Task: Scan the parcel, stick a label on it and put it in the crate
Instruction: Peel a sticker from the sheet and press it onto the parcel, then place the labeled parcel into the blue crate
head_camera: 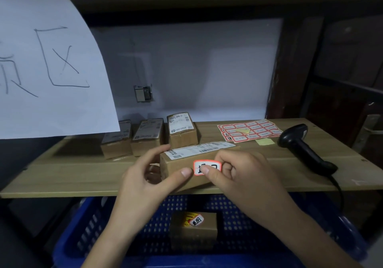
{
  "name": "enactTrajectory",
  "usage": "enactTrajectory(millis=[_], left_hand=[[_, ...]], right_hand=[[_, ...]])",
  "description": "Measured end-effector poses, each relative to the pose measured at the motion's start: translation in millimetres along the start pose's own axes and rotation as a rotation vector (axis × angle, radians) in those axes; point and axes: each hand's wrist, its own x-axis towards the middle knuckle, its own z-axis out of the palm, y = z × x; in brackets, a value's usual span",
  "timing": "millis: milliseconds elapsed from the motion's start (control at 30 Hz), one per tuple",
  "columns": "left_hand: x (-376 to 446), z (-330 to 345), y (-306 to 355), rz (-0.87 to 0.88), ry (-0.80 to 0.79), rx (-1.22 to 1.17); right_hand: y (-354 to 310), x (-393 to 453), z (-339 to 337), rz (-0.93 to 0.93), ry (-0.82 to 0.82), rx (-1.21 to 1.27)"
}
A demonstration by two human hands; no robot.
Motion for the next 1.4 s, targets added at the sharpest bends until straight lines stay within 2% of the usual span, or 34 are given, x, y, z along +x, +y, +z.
enactTrajectory(millis=[133, 267, 367, 500, 567, 700, 767, 900, 1100, 1267, 1400], left_hand=[[-6, 0, -1, -0.001, 0.019, 0.012], [-11, 0, 0, -0.021, 0.034, -0.025], [-12, 4, -2, -0.065, 0.032, -0.092], [-14, 7, -3, -0.112, 0.015, -0.142], [-16, 4, -3, -0.148, 0.008, -0.143], [-20, -9, -4, -0.214, -0.063, -0.084], [-23, -18, -6, -0.247, -0.143, -0.057], [-26, -35, -16, -0.38, -0.266, -0.045], [-13, -32, -40, -0.612, -0.613, 0.063], [7, -8, -73, -0.646, -0.758, 0.213], [19, 8, -105, -0.836, -0.855, 0.192]], right_hand=[[2, -1, -1, 0.054, 0.056, -0.126], [3, 0, -5, 0.073, 0.191, -0.195], [7, -2, -3, 0.116, 0.236, -0.088], [12, -14, -3, 0.144, 0.107, 0.272], [18, -25, -2, 0.153, 0.129, 0.422], [43, -55, 8, 0.14, 0.375, 0.407], [59, -68, 13, 0.12, 0.402, 0.281], [95, -87, 20, 0.13, 0.175, -0.07], [118, -98, 31, 0.252, -0.102, -0.253], [105, -97, 29, 0.283, -0.164, -0.32], [107, -99, 30, 0.259, -0.19, -0.341]])
